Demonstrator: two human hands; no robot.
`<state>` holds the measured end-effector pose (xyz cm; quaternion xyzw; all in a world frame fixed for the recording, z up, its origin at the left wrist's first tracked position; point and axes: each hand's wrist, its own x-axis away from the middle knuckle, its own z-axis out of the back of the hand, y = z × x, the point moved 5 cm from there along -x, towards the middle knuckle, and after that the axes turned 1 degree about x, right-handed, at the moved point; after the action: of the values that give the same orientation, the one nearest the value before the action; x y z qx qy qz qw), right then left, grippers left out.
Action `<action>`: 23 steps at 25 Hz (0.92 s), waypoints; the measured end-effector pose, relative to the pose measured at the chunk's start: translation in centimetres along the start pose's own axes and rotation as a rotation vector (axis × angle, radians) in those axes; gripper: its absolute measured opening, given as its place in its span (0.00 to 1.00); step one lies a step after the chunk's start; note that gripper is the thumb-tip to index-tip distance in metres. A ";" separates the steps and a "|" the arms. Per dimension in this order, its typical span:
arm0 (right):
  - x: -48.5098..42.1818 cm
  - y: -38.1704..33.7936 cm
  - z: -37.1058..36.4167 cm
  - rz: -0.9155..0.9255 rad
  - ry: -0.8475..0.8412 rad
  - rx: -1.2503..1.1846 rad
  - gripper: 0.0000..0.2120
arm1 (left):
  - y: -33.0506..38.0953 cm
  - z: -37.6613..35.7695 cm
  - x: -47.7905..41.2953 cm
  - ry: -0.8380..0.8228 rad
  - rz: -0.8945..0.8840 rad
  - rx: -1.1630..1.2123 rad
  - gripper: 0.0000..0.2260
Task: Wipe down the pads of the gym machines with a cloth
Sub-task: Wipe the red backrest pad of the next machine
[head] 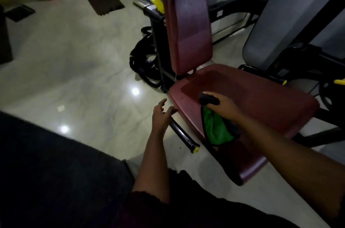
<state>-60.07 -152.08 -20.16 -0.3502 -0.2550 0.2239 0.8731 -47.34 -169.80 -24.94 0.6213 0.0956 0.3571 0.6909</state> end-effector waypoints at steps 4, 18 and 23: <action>-5.3 -1.5 1.6 -0.042 0.095 -0.104 0.23 | 3.0 0.5 -7.8 -0.094 -0.017 -0.102 0.23; -22.1 -5.2 2.1 -0.317 0.563 -0.422 0.26 | 15.3 -0.7 -32.2 -0.342 -0.125 0.145 0.35; -23.6 -6.3 3.9 -0.260 0.705 -0.430 0.26 | 20.3 -3.1 -33.8 -0.302 -0.262 0.238 0.42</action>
<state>-79.22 -167.66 -19.97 -0.5441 -0.0239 -0.0796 0.8349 -81.28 -188.66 -17.35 0.7272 0.1122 0.1535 0.6596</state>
